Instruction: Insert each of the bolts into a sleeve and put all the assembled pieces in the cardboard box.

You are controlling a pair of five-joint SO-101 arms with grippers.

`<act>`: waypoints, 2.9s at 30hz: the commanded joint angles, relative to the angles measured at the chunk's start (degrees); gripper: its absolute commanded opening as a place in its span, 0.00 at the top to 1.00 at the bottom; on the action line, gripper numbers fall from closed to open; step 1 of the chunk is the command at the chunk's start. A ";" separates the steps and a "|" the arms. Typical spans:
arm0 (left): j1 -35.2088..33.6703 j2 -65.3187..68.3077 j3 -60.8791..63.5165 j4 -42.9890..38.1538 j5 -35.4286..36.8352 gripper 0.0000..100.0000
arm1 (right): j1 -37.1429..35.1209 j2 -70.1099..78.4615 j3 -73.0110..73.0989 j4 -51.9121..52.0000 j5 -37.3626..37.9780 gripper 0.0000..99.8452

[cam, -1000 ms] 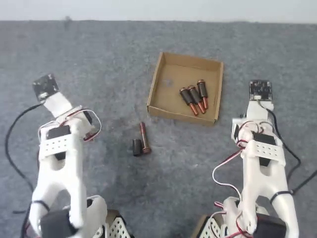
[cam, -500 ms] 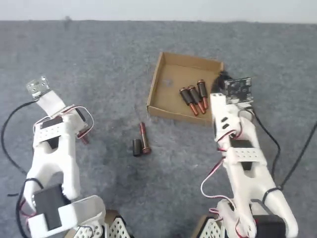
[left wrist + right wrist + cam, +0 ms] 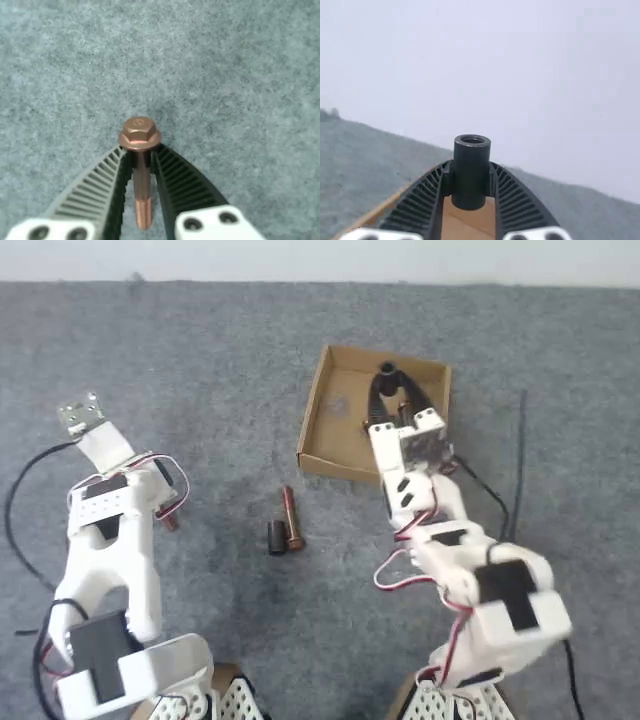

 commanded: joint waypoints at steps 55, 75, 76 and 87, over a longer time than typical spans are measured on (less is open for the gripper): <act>1.23 -2.11 -8.48 -1.14 0.00 0.99 | -24.92 9.63 31.82 -32.48 0.70 0.99; 24.97 -37.45 9.98 -13.54 -0.09 0.99 | -24.75 9.71 31.82 -32.40 0.62 0.99; 25.05 -38.15 11.47 -16.09 -0.09 0.99 | -24.75 9.71 31.82 -32.40 0.62 0.99; 37.36 -51.96 22.73 -18.46 5.10 0.99 | -24.84 9.80 29.36 -28.97 0.35 0.99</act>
